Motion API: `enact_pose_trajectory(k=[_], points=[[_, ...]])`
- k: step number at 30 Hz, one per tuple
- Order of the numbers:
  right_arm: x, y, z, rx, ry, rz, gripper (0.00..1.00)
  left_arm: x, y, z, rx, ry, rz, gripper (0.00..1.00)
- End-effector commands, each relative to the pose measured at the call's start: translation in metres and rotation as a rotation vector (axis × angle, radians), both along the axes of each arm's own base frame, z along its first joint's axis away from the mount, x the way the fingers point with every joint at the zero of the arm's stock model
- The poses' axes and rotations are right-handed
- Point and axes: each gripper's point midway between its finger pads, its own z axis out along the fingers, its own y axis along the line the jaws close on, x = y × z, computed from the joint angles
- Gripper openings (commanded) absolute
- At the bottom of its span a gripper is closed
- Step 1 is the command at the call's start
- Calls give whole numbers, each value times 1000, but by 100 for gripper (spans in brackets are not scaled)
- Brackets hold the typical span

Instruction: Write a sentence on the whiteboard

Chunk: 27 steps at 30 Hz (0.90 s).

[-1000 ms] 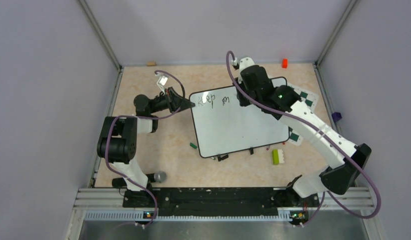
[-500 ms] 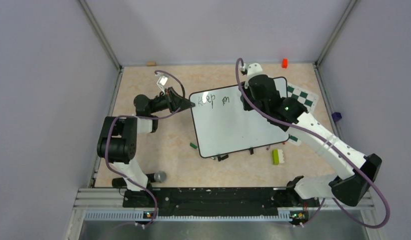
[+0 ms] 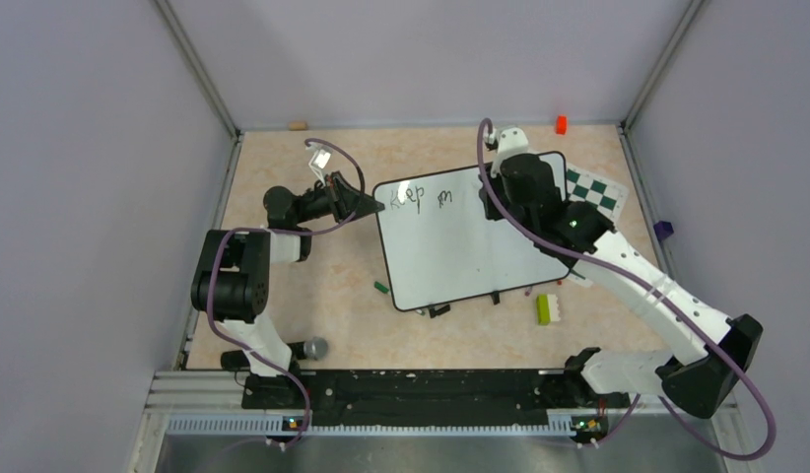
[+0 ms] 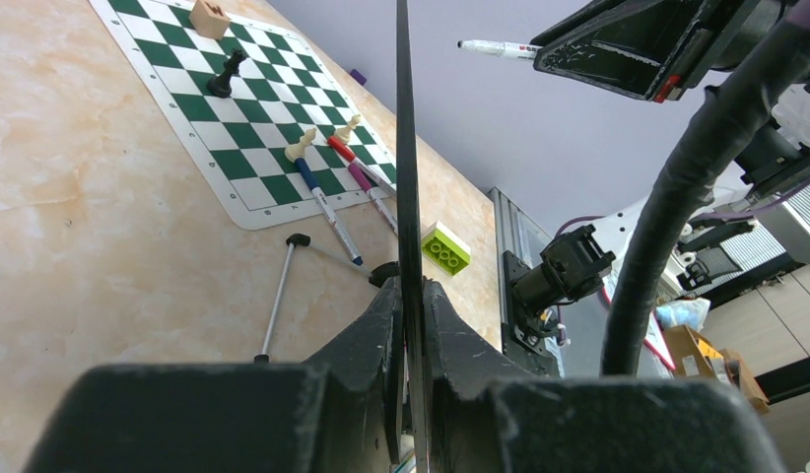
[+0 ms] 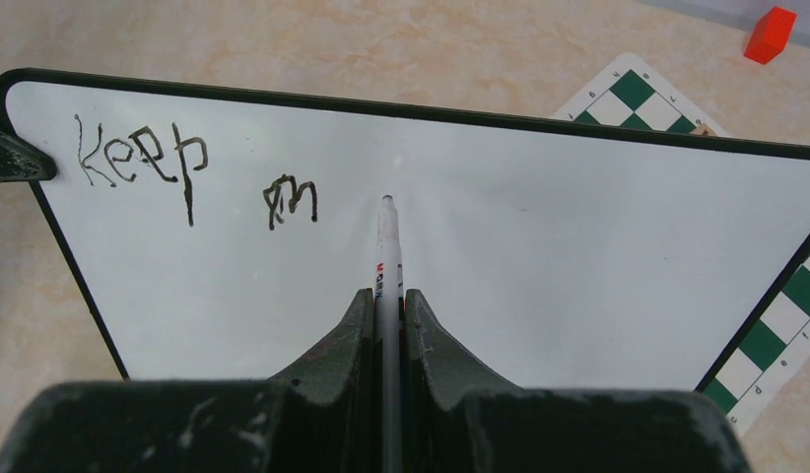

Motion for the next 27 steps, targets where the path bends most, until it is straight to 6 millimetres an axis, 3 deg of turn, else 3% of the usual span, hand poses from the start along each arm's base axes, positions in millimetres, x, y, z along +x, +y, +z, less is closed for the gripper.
enact_pose_trajectory(k=[1, 10, 18, 27], points=[[4, -8, 15, 39, -34, -54, 0, -15, -2, 8, 27, -119, -54, 11], [11, 1, 3, -8, 42, -50, 0, -15, -2, 8, 27, -119, -54, 11], [15, 19, 3, 9, 57, 12, 0, -15, -2, 7, 28, -118, -54, 11], [20, 25, 2, 6, 60, 25, 0, -15, -2, 7, 28, -119, -54, 11]])
